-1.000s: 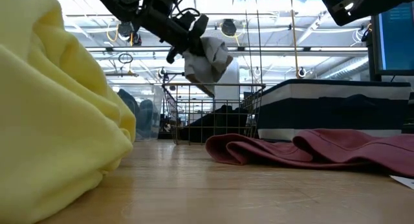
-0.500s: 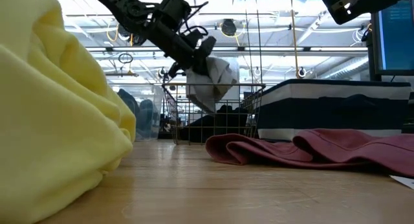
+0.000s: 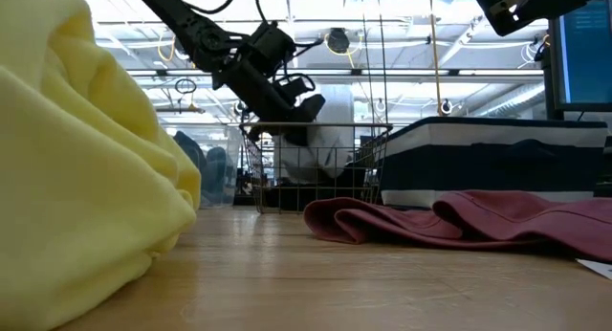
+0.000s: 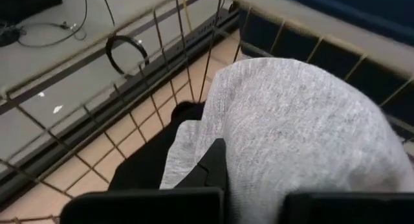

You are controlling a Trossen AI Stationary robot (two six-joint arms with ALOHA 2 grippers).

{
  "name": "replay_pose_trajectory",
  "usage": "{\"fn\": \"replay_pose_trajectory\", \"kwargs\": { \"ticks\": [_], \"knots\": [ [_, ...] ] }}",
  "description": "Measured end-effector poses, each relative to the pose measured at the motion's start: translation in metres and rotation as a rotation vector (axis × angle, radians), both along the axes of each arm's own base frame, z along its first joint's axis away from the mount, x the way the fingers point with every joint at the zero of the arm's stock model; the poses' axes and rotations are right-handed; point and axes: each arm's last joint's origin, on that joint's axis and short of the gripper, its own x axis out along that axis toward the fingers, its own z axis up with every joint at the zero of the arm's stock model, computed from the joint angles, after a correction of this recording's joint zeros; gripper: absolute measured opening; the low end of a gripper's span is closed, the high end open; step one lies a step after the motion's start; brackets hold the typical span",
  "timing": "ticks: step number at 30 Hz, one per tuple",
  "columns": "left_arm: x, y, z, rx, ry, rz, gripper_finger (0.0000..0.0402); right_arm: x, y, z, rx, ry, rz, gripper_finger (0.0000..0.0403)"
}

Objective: Pick & Place Cloths
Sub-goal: Put the grey short into the gold wire basket

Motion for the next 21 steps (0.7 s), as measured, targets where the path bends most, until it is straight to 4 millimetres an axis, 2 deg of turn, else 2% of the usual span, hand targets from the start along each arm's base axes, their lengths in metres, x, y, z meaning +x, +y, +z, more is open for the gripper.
{"fn": "replay_pose_trajectory", "kwargs": {
  "ticks": [12, 16, 21],
  "knots": [
    [0.000, -0.004, -0.002, -0.020, 0.026, -0.054, 0.0023, 0.000, 0.001, 0.000, 0.011, 0.008, 0.016, 0.0001],
    [0.000, -0.007, -0.003, -0.011, 0.048, -0.078, 0.0065, -0.001, 0.001, 0.000, 0.026, 0.021, 0.042, 0.0008],
    [-0.001, -0.011, -0.006, -0.018, 0.090, -0.093, 0.0144, 0.000, 0.001, 0.000, 0.026, 0.021, 0.039, 0.0026]
  ]
}}
